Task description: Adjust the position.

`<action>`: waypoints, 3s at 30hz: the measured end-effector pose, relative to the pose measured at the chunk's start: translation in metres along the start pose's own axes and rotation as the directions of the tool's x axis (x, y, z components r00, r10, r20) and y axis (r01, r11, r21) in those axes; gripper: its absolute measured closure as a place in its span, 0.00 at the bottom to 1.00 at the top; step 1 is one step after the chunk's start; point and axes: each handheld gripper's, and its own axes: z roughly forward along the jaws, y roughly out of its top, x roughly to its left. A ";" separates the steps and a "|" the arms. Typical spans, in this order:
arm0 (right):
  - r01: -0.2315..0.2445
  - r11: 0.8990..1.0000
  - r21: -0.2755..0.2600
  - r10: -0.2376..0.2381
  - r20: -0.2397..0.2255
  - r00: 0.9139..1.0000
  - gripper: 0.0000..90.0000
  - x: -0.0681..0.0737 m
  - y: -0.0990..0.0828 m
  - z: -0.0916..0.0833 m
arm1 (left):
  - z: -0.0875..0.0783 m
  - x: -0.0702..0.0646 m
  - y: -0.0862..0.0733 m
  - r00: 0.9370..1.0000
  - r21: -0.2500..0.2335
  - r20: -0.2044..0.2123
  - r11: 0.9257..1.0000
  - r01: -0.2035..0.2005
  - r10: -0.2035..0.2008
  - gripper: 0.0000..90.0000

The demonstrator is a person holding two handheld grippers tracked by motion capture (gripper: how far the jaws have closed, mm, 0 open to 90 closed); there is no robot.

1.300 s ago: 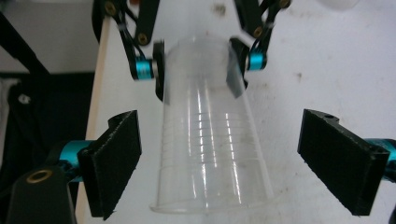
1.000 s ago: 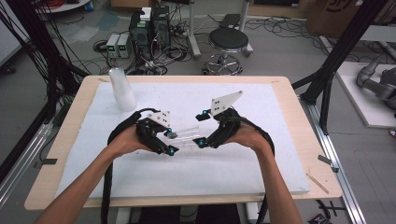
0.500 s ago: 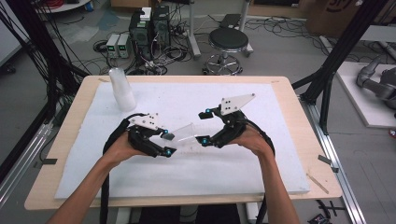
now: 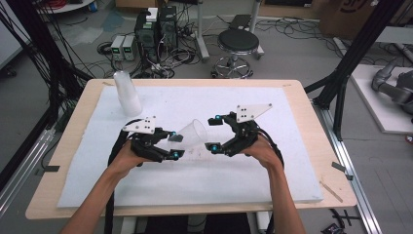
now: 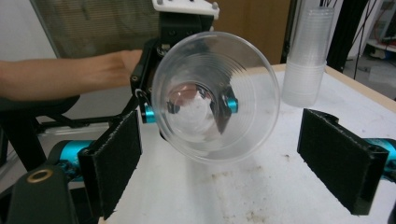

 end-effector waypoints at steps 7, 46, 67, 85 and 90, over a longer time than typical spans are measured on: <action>-0.013 0.999 -0.044 0.012 -0.021 1.000 0.15 0.001 -0.004 0.001 | -0.001 0.000 -0.003 1.000 -0.070 0.017 0.997 0.016 -0.015 0.47; -0.030 0.992 -0.126 0.015 -0.116 0.993 0.16 0.000 -0.007 0.024 | 0.024 -0.008 0.005 0.997 -0.129 0.068 0.992 -0.012 0.021 0.47; 0.000 0.988 -0.152 -0.022 -0.144 0.989 0.35 0.003 -0.005 0.025 | 0.025 -0.009 0.004 0.995 -0.113 0.090 0.993 -0.036 0.046 0.39; -0.002 0.991 -0.137 -0.012 -0.099 0.995 0.36 0.002 -0.004 0.020 | 0.016 -0.013 -0.001 0.996 -0.017 -0.086 1.000 -0.018 0.017 0.05; -0.019 0.998 -0.055 0.017 -0.035 0.999 0.35 0.001 0.000 0.017 | 0.005 -0.015 -0.016 0.978 0.031 -0.207 0.999 0.013 -0.006 0.05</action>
